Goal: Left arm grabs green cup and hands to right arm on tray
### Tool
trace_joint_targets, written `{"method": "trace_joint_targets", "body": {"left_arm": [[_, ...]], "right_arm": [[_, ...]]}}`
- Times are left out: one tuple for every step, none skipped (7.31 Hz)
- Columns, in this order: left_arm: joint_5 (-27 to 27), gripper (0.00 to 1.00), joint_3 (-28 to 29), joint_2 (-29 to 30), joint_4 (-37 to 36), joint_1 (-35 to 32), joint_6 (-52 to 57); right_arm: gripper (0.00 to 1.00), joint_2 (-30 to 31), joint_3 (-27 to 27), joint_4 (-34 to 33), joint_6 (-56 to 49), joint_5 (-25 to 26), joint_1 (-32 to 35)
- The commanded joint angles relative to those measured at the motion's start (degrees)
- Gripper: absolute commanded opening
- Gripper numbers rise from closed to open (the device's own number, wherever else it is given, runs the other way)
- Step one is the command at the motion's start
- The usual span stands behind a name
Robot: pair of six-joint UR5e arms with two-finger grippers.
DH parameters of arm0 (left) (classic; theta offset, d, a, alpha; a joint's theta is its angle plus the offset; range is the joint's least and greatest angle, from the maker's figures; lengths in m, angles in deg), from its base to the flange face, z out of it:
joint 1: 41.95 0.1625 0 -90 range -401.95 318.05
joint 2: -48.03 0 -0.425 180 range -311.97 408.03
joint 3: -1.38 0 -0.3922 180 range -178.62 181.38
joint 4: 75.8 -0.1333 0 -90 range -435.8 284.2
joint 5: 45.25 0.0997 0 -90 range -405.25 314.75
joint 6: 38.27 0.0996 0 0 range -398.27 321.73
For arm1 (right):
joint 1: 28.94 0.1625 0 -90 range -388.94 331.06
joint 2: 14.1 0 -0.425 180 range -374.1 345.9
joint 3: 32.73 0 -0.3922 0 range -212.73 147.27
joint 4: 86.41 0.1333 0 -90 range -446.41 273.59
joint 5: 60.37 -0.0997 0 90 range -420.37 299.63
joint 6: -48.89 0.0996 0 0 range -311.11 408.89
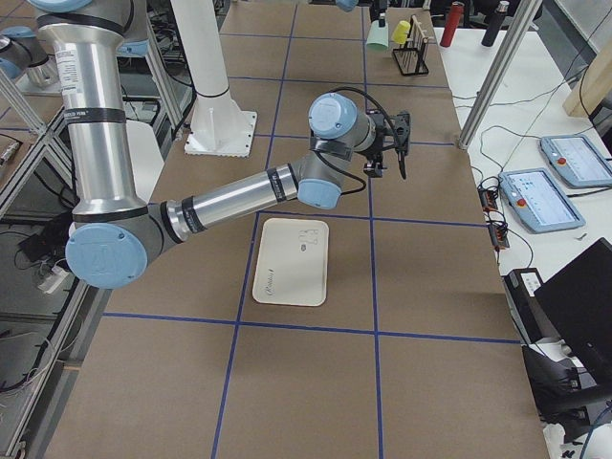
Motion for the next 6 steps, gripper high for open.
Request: {"method": "trace_joint_targets", "body": {"left_arm": [[5.4, 0.0, -6.5, 0.4, 0.0, 6.2, -9.7], [9.3, 0.0, -8.6, 0.6, 0.0, 9.0, -13.2], [11.5, 0.0, -10.3, 0.6, 0.0, 10.9, -15.1], [11.6, 0.0, -11.6, 0.7, 0.0, 11.9, -17.8], [11.7, 0.0, -12.7, 0.8, 1.0, 12.2, -20.5], [12.5, 0.0, -13.0, 0.7, 3.5, 12.6, -23.4]], "right_arm": [[0.99, -3.7, 3.6, 0.7, 8.8, 2.2, -1.8], [0.99, -3.7, 4.0, 6.3, 13.6, 7.6, -5.6], [0.99, -3.6, 3.5, 13.9, 19.4, 15.0, -10.8], [0.99, -3.7, 3.5, 18.1, 22.2, 19.5, -14.8], [0.99, -3.7, 3.6, 22.1, 24.6, 21.9, -17.7], [0.99, -3.7, 3.4, 27.4, 27.1, 24.8, -20.2]]}}
